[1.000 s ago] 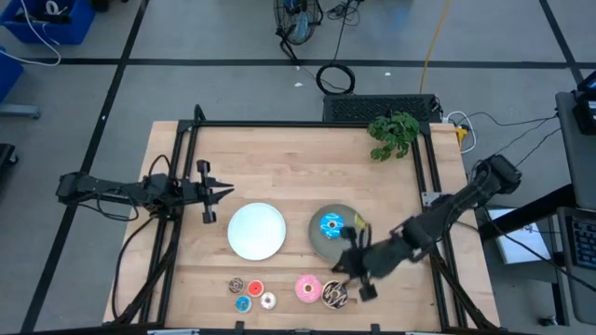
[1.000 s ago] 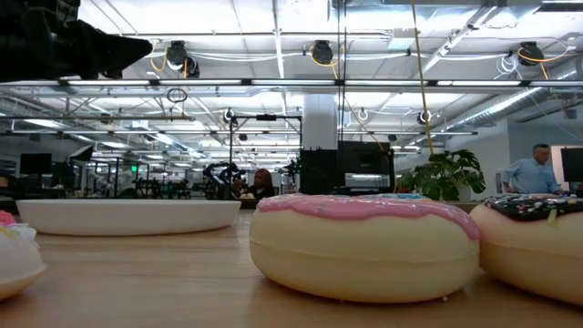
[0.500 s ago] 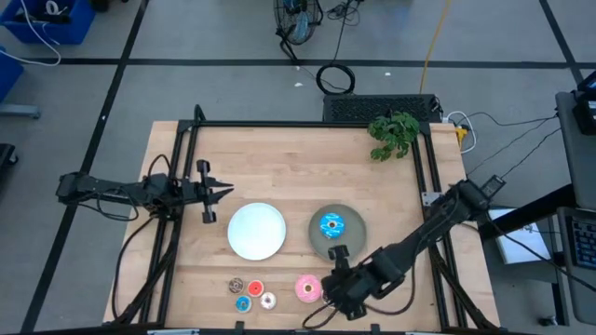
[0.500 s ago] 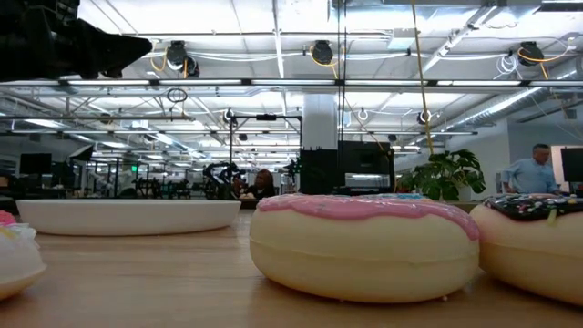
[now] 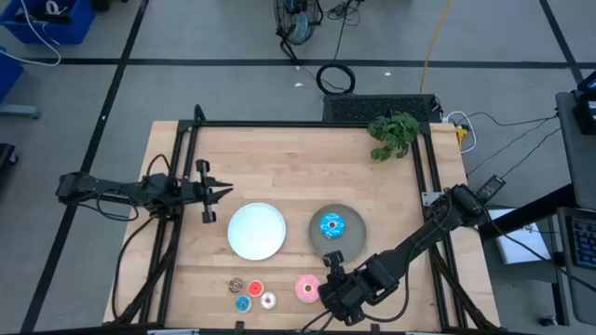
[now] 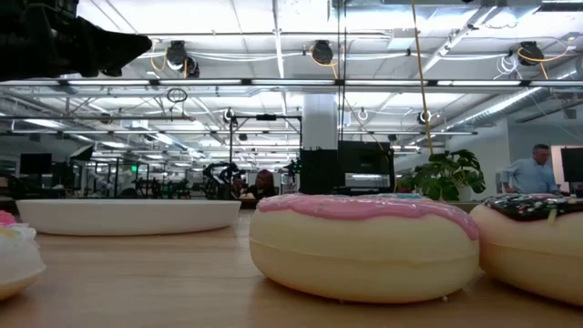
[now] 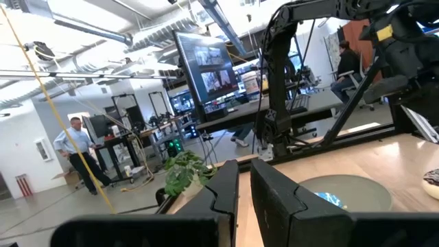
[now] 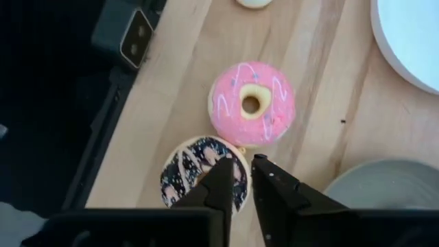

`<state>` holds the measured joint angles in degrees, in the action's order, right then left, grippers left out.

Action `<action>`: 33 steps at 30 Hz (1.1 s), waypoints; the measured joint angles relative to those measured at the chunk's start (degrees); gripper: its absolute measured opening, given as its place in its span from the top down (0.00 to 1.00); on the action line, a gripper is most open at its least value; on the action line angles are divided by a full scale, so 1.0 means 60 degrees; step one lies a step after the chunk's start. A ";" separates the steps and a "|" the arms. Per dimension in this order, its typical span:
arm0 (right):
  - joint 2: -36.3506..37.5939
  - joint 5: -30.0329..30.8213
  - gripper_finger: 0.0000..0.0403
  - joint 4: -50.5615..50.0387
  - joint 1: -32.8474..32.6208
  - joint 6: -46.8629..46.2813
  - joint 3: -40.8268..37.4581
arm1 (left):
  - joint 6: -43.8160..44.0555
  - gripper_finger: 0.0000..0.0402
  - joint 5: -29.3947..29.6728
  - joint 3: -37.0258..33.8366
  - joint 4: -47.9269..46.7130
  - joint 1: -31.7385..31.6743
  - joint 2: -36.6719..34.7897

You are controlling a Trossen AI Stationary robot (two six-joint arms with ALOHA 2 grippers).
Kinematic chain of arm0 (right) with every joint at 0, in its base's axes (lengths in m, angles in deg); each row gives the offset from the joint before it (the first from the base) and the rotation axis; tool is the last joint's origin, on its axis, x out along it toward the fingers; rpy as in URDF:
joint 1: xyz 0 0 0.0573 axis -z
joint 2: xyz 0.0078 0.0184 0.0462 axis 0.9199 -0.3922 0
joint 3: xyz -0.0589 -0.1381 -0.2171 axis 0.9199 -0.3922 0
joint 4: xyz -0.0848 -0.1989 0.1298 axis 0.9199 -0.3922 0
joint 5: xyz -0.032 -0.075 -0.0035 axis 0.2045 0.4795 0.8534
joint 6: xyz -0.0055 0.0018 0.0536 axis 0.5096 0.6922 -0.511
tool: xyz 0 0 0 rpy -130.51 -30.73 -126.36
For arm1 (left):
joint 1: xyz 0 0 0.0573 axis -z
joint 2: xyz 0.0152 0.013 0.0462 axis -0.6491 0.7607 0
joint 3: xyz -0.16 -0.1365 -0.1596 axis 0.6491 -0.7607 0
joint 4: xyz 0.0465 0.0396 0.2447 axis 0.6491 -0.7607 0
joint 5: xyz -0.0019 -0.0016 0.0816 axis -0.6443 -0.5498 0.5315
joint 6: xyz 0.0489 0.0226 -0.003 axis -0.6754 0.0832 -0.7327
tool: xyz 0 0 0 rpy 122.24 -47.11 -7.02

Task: Pick & Place donuts
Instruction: Put the big black donut into the gray plate

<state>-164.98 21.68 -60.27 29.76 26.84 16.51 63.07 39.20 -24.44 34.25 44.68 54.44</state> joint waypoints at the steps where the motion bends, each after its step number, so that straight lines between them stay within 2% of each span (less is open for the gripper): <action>1: 0.0000 0.0000 0.84 0.0020 0.0004 -0.0021 -0.0001 | 0.0008 0.88 0.0000 0.0000 0.0004 -0.0004 -0.0001; 9: 0.0007 -0.0015 0.59 0.0606 -0.0018 -0.0284 -0.0542 | 0.0019 0.88 0.0000 0.0000 -0.0007 0.0000 0.0000; 13: -0.0001 -0.0016 0.51 0.0582 -0.0012 -0.0508 -0.0656 | 0.0020 0.88 0.0004 0.0000 -0.0011 0.0000 0.0000; 21: 0.0007 -0.0015 0.48 0.1503 -0.0044 -0.0606 -0.0656 | 0.0020 0.88 0.0004 0.0000 -0.0015 -0.0004 0.0000; 29: 0.0007 -0.0005 0.48 0.1350 -0.0080 -0.1209 -0.0662 | 0.0022 0.88 0.0007 0.0000 -0.0021 -0.0004 0.0000; 33: 0.0013 -0.0016 0.46 0.1512 -0.0005 -0.1329 -0.1076 | 0.0021 0.88 0.0007 0.0000 -0.0018 -0.0001 0.0000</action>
<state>-164.90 21.58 -51.19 29.73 18.86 10.05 63.20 39.24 -24.44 34.14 44.68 54.44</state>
